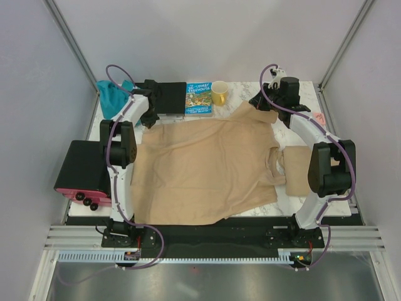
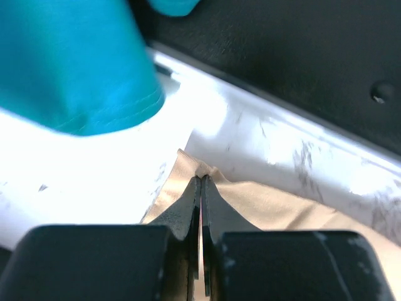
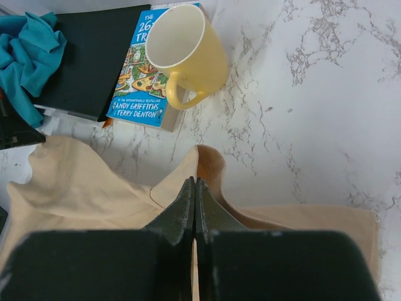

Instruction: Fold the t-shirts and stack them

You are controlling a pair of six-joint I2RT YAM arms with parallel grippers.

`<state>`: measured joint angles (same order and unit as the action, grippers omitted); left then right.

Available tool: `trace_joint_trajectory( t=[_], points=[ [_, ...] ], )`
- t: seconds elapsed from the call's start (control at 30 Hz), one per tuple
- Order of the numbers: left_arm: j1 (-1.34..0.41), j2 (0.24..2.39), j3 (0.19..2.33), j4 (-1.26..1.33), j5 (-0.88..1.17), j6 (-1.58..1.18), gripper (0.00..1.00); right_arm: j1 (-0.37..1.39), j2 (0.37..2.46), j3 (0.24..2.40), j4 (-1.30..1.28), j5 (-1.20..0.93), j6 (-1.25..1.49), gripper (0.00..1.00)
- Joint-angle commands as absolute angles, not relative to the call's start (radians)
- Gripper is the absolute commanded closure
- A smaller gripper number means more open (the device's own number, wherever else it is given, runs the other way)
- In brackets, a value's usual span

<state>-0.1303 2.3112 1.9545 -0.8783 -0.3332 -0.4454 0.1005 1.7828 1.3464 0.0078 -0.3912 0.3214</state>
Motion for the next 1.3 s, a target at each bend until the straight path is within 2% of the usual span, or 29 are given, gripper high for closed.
trace_joint_trajectory(
  t=[0.0,0.47,0.87,1.03,1.27],
  points=[
    [-0.126,2.162,1.953,-0.818,-0.35,-0.434,0.98,0.095,1.77,1.358,0.055,-0.365,0.316,1.0],
    [-0.127,2.122,2.066,-0.792,-0.336,-0.387,0.98,0.097,1.862,1.517,0.003,-0.396,0.273,1.0],
    [-0.127,1.991,1.959,-0.709,-0.347,-0.384,0.98,0.117,1.858,1.618,-0.069,-0.416,0.192,1.0],
    [-0.127,1.968,1.967,-0.71,-0.342,-0.362,0.98,0.133,1.91,1.761,-0.188,-0.407,0.16,1.0],
    [-0.133,1.936,1.915,-0.712,-0.313,-0.356,0.98,0.17,1.936,1.773,-0.314,-0.338,0.104,1.0]
  ],
)
